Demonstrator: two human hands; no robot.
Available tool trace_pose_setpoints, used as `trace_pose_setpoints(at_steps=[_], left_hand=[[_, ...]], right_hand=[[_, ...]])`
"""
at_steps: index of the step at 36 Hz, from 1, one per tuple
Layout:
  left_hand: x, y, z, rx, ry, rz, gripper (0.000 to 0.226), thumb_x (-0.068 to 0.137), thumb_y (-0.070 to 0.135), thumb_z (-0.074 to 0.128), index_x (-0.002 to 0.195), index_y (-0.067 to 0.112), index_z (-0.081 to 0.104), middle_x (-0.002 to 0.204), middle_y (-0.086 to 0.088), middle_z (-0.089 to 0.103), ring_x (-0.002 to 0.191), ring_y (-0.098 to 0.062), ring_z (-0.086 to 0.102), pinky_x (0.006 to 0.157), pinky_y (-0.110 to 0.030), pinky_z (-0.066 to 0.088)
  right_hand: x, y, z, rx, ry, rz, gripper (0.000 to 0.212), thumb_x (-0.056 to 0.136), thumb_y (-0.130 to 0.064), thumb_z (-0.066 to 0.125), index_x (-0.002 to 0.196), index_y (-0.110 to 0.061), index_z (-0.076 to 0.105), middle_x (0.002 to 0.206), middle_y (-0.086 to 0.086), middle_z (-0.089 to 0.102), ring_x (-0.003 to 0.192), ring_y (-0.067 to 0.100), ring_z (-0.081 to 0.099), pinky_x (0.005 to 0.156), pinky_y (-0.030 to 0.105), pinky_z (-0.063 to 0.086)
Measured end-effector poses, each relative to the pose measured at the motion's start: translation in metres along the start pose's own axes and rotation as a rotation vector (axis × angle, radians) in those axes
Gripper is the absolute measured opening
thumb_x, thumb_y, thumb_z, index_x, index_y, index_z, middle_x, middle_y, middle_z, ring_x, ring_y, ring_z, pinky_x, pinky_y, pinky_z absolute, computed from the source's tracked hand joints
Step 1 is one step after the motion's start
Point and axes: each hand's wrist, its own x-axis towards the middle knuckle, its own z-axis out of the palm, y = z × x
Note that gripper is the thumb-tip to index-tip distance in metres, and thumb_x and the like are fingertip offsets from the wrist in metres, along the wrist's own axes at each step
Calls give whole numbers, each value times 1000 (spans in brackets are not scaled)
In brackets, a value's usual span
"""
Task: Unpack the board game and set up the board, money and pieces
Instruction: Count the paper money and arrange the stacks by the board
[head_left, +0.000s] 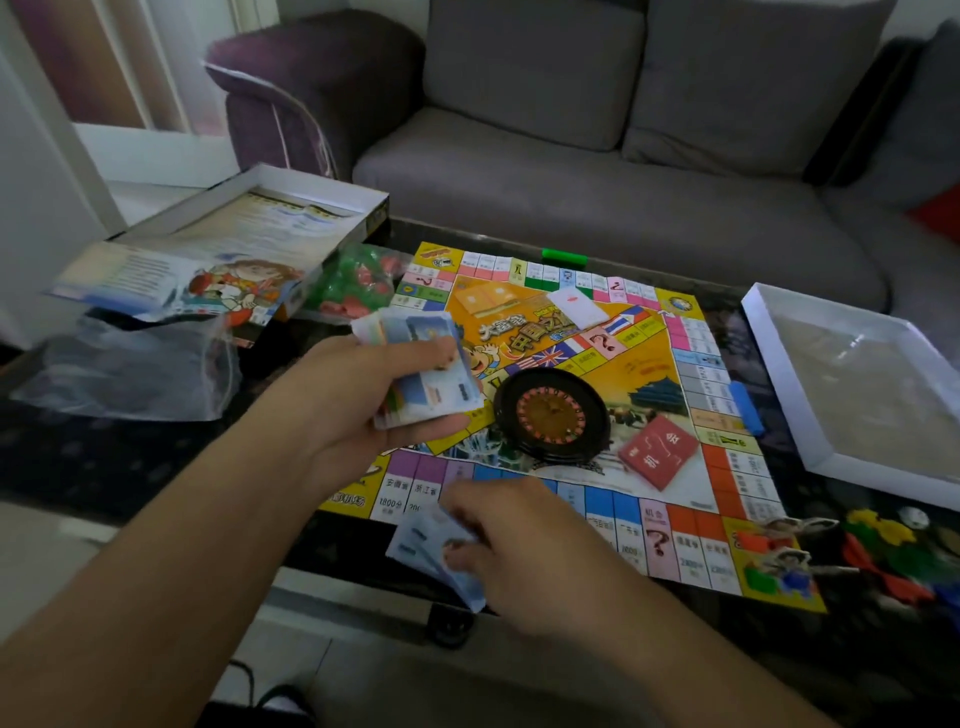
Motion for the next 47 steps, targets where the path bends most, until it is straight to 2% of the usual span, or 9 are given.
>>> trace_pose_setpoints(at_steps=[2,4,13,16,19,24,28,33,47], left_hand=[[0,-1,2,-2,-14,-1,21,90,10,76,110,11,72,99,-14,80,77,-29,79,58,-37,63],[-1,-2,3,-2,-32,0,19,91,9,76,109,11,72,94,-11,81,78,-28,80,57,-36,63],[-6,-2,6,-44,-88,-3,20,91,6,72,111,10,73,99,-15,80,85,-33,79,60,-38,63],[-8,-5,8,-24,-123,14,21,92,3,70,113,6,72,97,-16,80,83,-32,79,58,-36,63],[-8,-11,12,2,-147,31,27,91,2,72,117,5,72,101,-18,79,86,-35,79,58,-38,63],[-14,-23,22,100,-214,55,30,87,5,77,117,6,73,102,-16,80,90,-34,79,59,-41,64],[-18,-33,34,139,-310,51,25,91,13,74,116,8,75,104,-17,79,92,-37,78,61,-39,64],[-18,-34,43,40,-312,-22,29,92,15,69,120,8,73,110,-19,78,96,-40,77,67,-51,65],[-14,-44,54,197,-157,95,28,84,8,79,112,10,75,98,-14,80,84,-34,79,57,-45,65]], right_hand=[[1,-3,2,-112,-25,-50,10,102,-26,66,105,-30,57,103,-7,58,99,16,50,72,35,39],[2,0,7,-201,-3,-96,25,102,-25,65,127,-22,59,122,-3,59,116,18,48,88,34,42],[-1,6,17,-245,150,-141,55,94,-32,73,142,-23,48,133,-6,44,125,13,40,102,30,44],[-6,6,5,-87,178,-18,45,99,-22,66,141,-29,50,136,-14,41,125,3,39,101,24,46],[-12,10,-19,333,316,157,34,102,-6,54,118,-34,65,113,-20,60,103,-6,56,78,12,47],[-19,20,-50,1073,432,190,25,94,-29,58,98,-10,73,83,9,71,71,24,61,61,36,46],[-28,16,-58,894,411,226,12,98,-36,71,92,-26,72,90,2,76,83,21,74,70,36,59],[-30,26,-64,900,516,292,10,95,-23,76,94,-15,70,86,5,75,78,21,74,62,31,60],[-34,35,-62,799,541,308,10,98,-25,73,89,-25,77,84,-1,76,78,13,73,66,30,60]])
